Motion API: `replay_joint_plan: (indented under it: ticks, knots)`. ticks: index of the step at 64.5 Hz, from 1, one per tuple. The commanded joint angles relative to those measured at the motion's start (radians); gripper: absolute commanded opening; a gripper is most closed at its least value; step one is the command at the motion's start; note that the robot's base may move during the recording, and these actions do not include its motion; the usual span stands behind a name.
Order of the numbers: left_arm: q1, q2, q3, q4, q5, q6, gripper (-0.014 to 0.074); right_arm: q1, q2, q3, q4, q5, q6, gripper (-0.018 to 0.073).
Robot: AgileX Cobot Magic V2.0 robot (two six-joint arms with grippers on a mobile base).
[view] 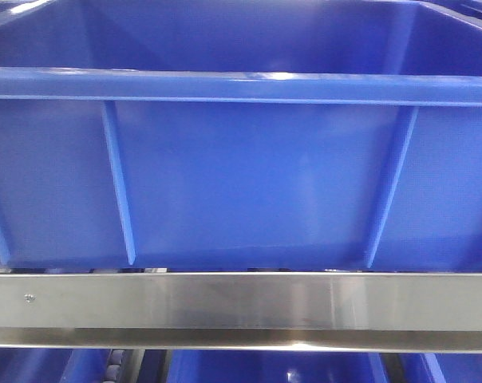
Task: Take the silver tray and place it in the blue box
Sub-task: 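Carry the silver tray over the open blue bin with both grippers, then lower the silver tray into the blue bin and open both grippers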
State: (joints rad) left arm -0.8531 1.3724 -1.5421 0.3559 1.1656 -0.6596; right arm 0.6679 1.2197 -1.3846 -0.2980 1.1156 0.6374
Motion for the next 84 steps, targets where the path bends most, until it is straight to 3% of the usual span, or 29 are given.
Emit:
replay_joint_plan:
  ticks: [1,13,27,59,68,75,84]
  knots:
    - [0.030,0.024,-0.052,0.046,-0.067,0.032,-0.0104,-0.040,0.029,-0.083,-0.058,-0.067,-0.050,0.0056]
    - [0.135,0.138,-0.060,0.037,-0.166,0.035,-0.0104,-0.128,0.167,-0.165,-0.058,-0.064,-0.097,0.0056]
    - [0.218,0.270,-0.060,-0.016,-0.251,0.070,-0.0104,-0.178,0.336,-0.171,-0.058,-0.110,-0.097,0.0056]
    - [0.248,0.409,-0.070,-0.059,-0.290,0.084,-0.0089,-0.188,0.524,-0.174,-0.059,-0.170,-0.097,0.0062]
    - [0.259,0.411,-0.070,-0.086,-0.303,0.107,0.0045,-0.188,0.524,-0.192,-0.059,-0.161,-0.098,0.0136]
    - [0.261,0.411,-0.070,-0.091,-0.308,0.107,0.0251,-0.188,0.524,-0.213,-0.059,-0.136,-0.107,0.0327]
    - [0.261,0.411,-0.070,-0.097,-0.313,0.114,0.0430,-0.188,0.524,-0.229,-0.065,-0.105,-0.107,0.0529]
